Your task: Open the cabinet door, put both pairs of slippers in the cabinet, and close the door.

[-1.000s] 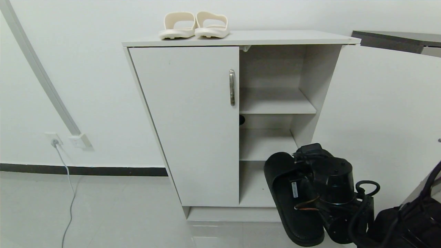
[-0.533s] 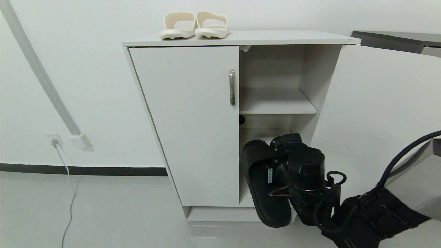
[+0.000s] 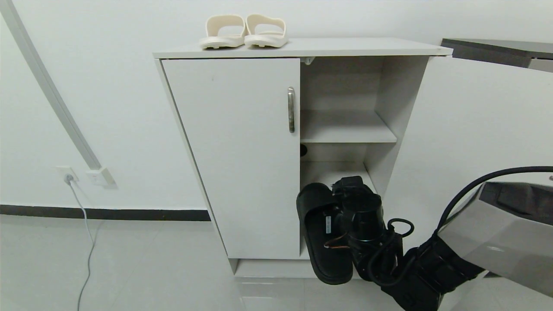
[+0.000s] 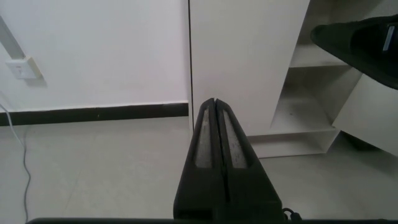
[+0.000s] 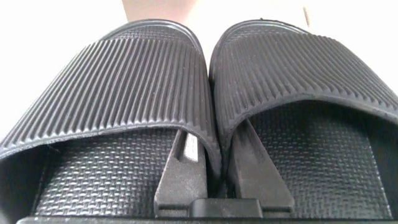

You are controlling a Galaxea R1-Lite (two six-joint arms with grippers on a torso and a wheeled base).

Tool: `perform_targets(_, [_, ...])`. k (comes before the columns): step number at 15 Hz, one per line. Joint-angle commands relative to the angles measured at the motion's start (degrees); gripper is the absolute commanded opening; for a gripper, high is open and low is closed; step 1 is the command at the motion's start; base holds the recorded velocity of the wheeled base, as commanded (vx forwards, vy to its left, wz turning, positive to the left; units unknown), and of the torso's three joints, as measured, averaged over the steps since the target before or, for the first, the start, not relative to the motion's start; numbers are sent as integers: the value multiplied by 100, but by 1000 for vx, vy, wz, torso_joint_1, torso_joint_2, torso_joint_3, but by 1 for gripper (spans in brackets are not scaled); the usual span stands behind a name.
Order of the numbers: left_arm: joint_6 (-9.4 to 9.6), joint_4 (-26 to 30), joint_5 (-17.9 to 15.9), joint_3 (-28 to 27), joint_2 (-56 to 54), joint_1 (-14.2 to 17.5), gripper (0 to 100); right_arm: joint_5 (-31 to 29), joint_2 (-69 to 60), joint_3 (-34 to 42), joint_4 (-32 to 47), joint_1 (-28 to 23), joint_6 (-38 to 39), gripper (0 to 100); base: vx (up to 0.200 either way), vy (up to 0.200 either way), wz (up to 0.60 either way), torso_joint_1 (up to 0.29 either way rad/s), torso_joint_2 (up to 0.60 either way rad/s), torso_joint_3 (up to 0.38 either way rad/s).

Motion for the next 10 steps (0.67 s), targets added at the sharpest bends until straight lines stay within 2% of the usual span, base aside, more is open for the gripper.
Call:
perform_targets(1, [-3,-1,-1,1,9,1,0,0,104,16,-4,-19,26,0,0,-200,0,2,2,2])
perform_targets(4, [-3,-1,-1,1,9,1,0,-71,218,7,-13,-19,96,0,0,-200,0,1,5,1])
perform_targets(10, [-3,-1,8,1,9,1,0,-53,544,-116,-65,-1,105,0,0,0,0,0,0,0])
